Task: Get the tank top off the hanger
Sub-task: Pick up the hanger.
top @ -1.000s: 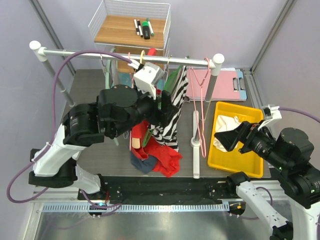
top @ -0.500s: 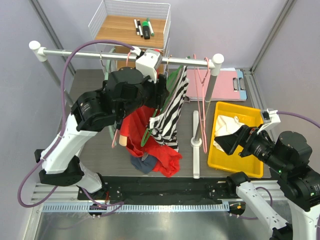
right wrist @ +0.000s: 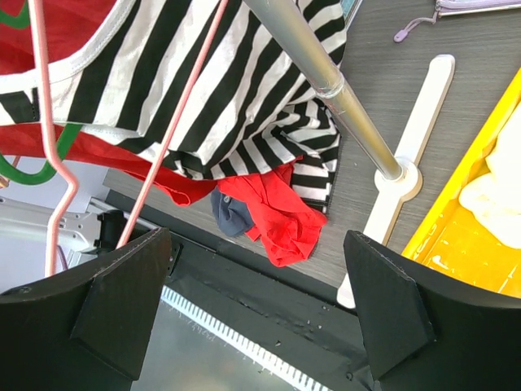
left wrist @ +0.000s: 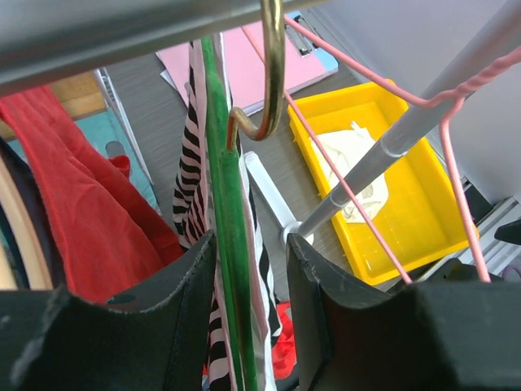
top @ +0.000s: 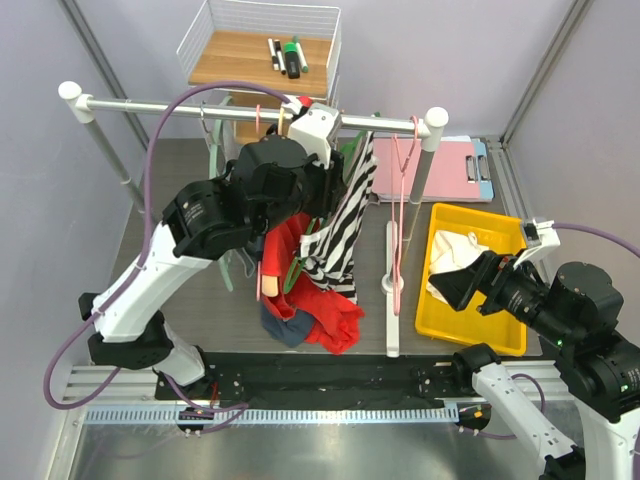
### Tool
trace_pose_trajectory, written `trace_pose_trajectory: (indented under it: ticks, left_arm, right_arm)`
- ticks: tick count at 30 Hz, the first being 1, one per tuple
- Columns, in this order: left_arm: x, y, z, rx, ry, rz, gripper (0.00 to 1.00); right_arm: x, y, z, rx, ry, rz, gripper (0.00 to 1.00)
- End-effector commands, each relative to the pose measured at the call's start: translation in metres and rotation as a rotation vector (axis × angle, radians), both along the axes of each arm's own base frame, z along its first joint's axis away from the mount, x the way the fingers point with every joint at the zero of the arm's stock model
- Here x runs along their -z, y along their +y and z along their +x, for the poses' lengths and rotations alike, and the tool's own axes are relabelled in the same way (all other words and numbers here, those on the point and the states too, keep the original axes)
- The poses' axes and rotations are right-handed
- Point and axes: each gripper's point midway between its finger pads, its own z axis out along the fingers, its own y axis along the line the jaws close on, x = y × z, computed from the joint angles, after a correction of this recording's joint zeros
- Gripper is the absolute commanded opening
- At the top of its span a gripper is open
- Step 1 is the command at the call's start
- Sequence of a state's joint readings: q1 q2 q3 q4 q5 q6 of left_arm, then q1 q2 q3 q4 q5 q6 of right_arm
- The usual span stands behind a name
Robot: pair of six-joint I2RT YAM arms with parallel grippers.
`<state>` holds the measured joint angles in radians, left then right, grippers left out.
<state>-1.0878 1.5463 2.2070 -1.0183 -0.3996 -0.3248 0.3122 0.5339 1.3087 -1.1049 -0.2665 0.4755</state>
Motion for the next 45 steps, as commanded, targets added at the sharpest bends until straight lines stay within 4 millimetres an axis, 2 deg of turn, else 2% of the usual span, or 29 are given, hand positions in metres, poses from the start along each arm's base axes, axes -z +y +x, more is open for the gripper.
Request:
trace_pose_trajectory:
  ticks: [1,9,10,15,16,17,23,30,33,37,39,45]
  left_arm:
    - [-0.005,-0.007,0.007,-0.008,-0.027,-0.024,0.39]
    - [-0.003,-0.004,0.017,-0.054,-0.022,-0.014,0.27]
    - [-0.002,-0.003,0.017,-0.060,-0.018,-0.012,0.22]
    - [-0.016,0.003,0.012,-0.065,-0.011,-0.058,0.09]
    - [-0.017,0.004,0.010,-0.066,-0.006,-0.064,0.02]
    - [-0.020,0.007,0.008,-0.065,-0.002,-0.075,0.00]
    - [-0.041,0.015,-0.006,-0.042,0.018,-0.168,0.00]
    - [-0.061,0.039,-0.030,-0.007,0.043,-0.237,0.00]
    - [-0.062,0.046,-0.042,0.023,0.062,-0.256,0.00]
    - [-0.069,0.071,-0.061,0.047,0.070,-0.279,0.00]
    - [-0.069,0.077,-0.071,0.080,0.084,-0.286,0.00]
    - [-0.056,0.108,-0.098,0.119,0.122,-0.267,0.00]
  right_arm:
    - [-0.004,-0.002,-0.002,-0.001,-0.019,-0.008,0.93]
    - [-0.007,-0.003,-0.005,0.004,-0.022,-0.002,0.93]
    - [-0.006,-0.003,-0.005,0.004,-0.020,-0.004,0.93]
    - [-0.004,-0.003,-0.004,0.002,-0.018,-0.009,0.93]
    - [-0.004,-0.003,-0.004,0.002,-0.019,-0.011,0.93]
    - [-0.005,-0.003,-0.004,0.000,-0.021,-0.011,0.93]
    - [-0.002,-0.002,-0.002,-0.001,-0.018,-0.015,0.93]
    - [-0.001,-0.003,0.001,0.004,-0.016,-0.029,0.93]
    - [-0.002,-0.004,0.004,0.007,-0.021,-0.038,0.93]
    - [-0.003,-0.002,0.007,0.000,-0.021,-0.039,0.93]
    - [-0.004,-0.002,0.007,-0.003,-0.027,-0.046,0.93]
    - [-0.005,-0.001,0.005,-0.022,-0.037,-0.057,0.93]
